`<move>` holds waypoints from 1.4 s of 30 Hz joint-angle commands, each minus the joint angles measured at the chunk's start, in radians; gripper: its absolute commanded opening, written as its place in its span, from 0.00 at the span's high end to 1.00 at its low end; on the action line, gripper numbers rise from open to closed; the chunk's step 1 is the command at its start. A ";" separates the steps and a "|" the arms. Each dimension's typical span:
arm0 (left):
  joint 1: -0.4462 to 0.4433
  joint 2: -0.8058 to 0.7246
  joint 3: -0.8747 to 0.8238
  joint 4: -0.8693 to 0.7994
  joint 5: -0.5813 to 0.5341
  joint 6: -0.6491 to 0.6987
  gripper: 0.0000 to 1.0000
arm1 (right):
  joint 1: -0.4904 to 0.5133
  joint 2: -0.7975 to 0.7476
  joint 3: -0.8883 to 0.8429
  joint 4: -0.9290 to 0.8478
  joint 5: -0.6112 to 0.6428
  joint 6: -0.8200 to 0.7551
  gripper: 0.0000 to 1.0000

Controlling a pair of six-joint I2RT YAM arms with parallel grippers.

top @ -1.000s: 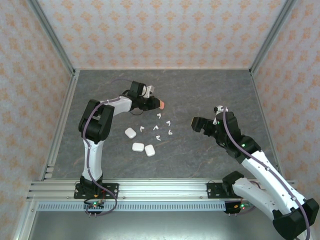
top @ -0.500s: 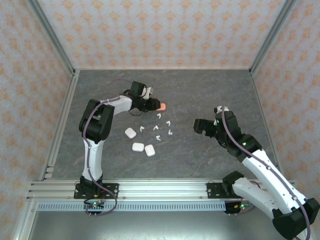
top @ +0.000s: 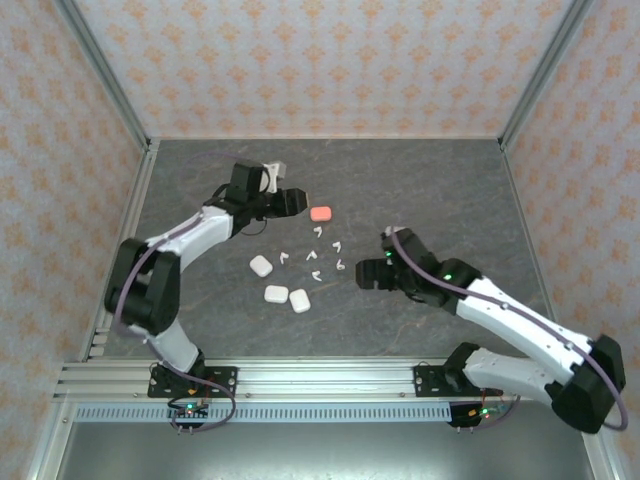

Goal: Insert wireless bluetooth earbuds into charging case

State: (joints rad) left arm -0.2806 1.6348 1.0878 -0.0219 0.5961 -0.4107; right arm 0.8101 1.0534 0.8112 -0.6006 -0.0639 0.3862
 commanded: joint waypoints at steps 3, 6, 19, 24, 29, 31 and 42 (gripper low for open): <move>0.092 -0.111 -0.189 0.131 0.013 -0.117 0.36 | 0.229 0.233 0.102 0.067 0.173 0.132 0.12; 0.155 -0.150 -0.258 0.157 0.048 -0.165 0.36 | 0.328 0.407 0.199 0.076 0.192 0.150 0.12; 0.230 -0.298 -0.355 0.105 0.038 -0.158 0.34 | 0.425 0.828 0.490 0.008 0.160 0.127 0.18; 0.232 -0.327 -0.368 0.093 0.030 -0.157 0.33 | 0.426 0.882 0.520 -0.010 0.183 0.122 0.20; 0.232 -0.351 -0.374 0.076 0.022 -0.149 0.33 | 0.410 0.898 0.516 -0.008 0.187 0.135 0.24; 0.232 -0.358 -0.376 0.068 0.019 -0.146 0.33 | 0.397 0.896 0.508 -0.001 0.178 0.136 0.25; 0.233 -0.376 -0.377 0.053 0.010 -0.142 0.32 | 0.358 0.924 0.505 -0.009 0.143 0.128 0.37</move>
State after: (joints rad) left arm -0.0624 1.2888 0.7166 0.0532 0.6197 -0.5705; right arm 1.1706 1.9652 1.3060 -0.5762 0.0738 0.5133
